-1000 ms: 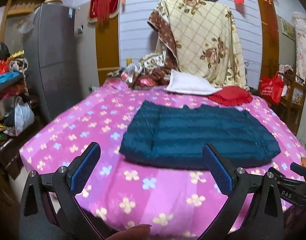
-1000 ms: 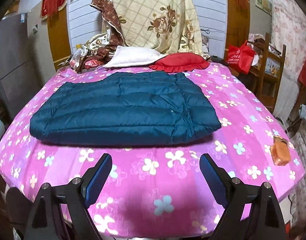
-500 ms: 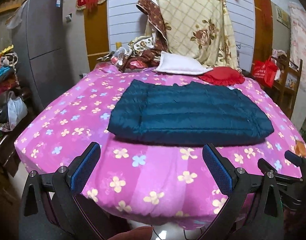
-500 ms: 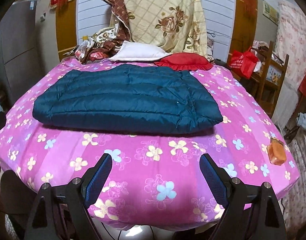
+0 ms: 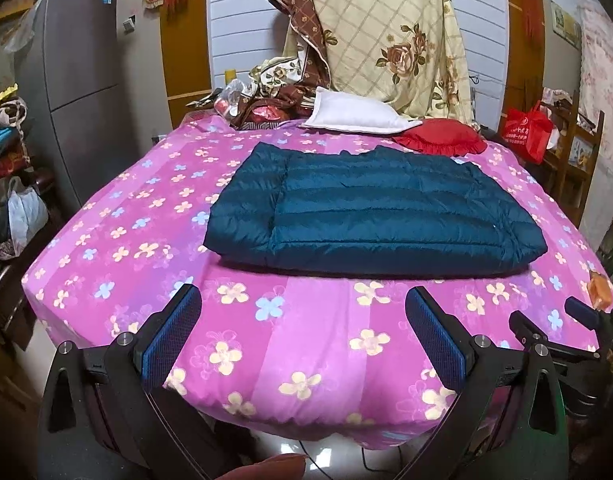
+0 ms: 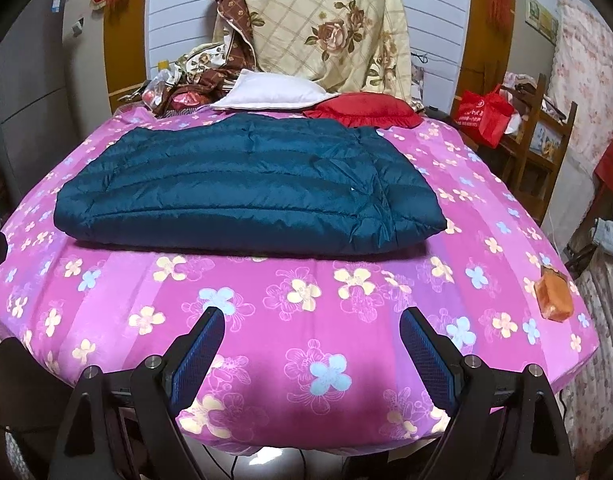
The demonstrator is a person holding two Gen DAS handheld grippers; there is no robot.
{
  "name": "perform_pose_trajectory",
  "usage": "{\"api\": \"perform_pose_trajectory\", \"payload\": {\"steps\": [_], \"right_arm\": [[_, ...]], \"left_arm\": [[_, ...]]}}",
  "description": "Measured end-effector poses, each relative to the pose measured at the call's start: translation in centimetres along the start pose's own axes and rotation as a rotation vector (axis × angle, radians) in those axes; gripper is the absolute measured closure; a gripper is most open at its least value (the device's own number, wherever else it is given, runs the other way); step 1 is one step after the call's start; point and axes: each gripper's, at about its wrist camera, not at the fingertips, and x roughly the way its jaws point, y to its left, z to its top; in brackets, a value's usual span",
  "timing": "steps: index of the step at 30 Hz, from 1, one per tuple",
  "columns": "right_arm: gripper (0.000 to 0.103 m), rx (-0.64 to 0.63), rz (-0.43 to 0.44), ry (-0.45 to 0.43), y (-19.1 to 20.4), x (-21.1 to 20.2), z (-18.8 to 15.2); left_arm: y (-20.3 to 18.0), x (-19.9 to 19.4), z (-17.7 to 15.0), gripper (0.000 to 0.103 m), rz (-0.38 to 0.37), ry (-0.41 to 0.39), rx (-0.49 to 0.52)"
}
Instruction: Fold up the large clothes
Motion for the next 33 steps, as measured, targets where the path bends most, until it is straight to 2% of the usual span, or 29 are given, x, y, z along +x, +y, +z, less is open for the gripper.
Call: {"api": "perform_pose_trajectory", "payload": {"steps": [33], "right_arm": [[0.015, -0.003, -0.029, 0.035, 0.6, 1.0, -0.7]], "left_arm": [[0.2, 1.7, -0.9, 0.001, -0.021, 0.07, -0.011]]}}
